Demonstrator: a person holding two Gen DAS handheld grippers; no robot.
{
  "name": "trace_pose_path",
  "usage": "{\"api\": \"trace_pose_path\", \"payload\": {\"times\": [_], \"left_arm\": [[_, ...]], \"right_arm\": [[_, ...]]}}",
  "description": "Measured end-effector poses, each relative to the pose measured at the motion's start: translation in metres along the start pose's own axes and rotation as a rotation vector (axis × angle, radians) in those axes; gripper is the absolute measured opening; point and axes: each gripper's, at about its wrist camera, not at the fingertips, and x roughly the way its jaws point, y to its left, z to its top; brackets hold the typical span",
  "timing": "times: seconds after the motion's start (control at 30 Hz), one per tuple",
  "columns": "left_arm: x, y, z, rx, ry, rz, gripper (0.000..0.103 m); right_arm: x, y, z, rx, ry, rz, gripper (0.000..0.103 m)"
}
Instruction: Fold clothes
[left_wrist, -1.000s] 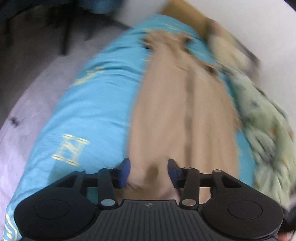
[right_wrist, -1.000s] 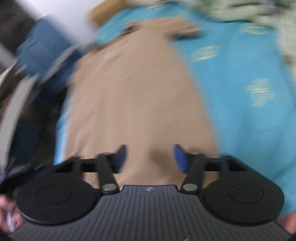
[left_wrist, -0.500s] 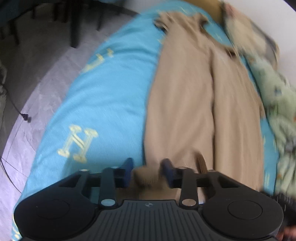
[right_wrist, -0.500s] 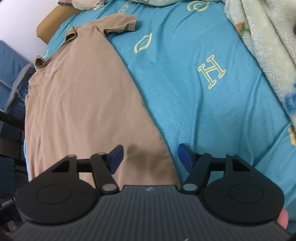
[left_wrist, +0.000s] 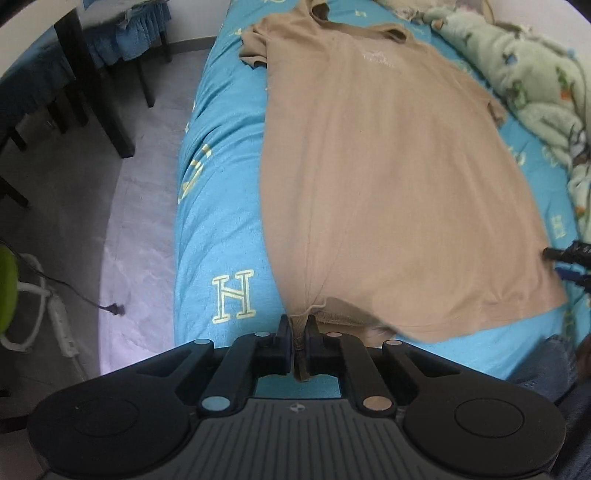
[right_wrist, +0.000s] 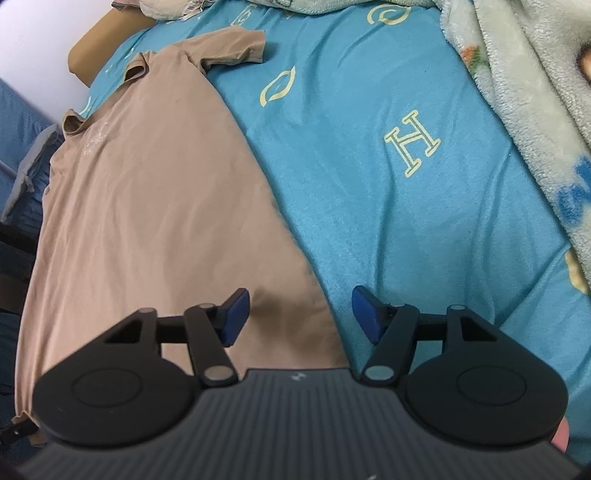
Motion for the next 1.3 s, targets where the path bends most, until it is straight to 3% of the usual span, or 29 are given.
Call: {"api": "trace_pose_path", "payload": {"times": [0.2,0.27,0.4,0.57,0.73,0.83,0.9,1.03,1.1,1.17,1.3], "left_arm": [[-0.004,0.000,-0.005,-0.050,-0.006,-0.029,0.020],[-0.007,-0.001,-0.006,-0.046,-0.022,-0.034,0.037],[0.000,-0.007,-0.006,-0.011,-0.040,-0.041,0.041],[0.012,-0.041,-0.009,0.133,-0.039,-0.012,0.056],[0.027,-0.085,-0.015,0.358,0.022,0.052,0.065],[0.036,-0.106,-0.018,0.482,0.059,0.097,0.065],[0.041,-0.112,-0.016,0.511,0.075,0.112,0.065],[0.051,-0.116,-0.009,0.511,0.107,0.105,0.058],[0.056,-0.118,-0.005,0.511,0.124,0.102,0.042],[0.060,-0.120,-0.002,0.509,0.136,0.091,0.009],[0.046,-0.126,-0.001,0.511,0.111,0.059,0.003]], "right_arm": [[-0.003,0.000,0.001,0.002,-0.005,-0.005,0.053],[-0.009,0.004,0.002,-0.018,-0.045,-0.014,0.053],[-0.024,0.023,0.003,-0.120,-0.143,-0.003,0.054],[-0.031,0.045,-0.001,-0.247,-0.193,0.036,0.054],[-0.043,0.063,-0.005,-0.365,-0.257,0.053,0.054],[-0.048,0.074,-0.010,-0.436,-0.289,0.065,0.054],[-0.050,0.079,-0.012,-0.472,-0.302,0.074,0.054],[-0.053,0.084,-0.015,-0.486,-0.304,0.101,0.054],[-0.053,0.084,-0.014,-0.483,-0.304,0.106,0.054],[-0.053,0.082,-0.013,-0.476,-0.302,0.112,0.054],[-0.053,0.082,-0.012,-0.463,-0.300,0.123,0.054]]}}
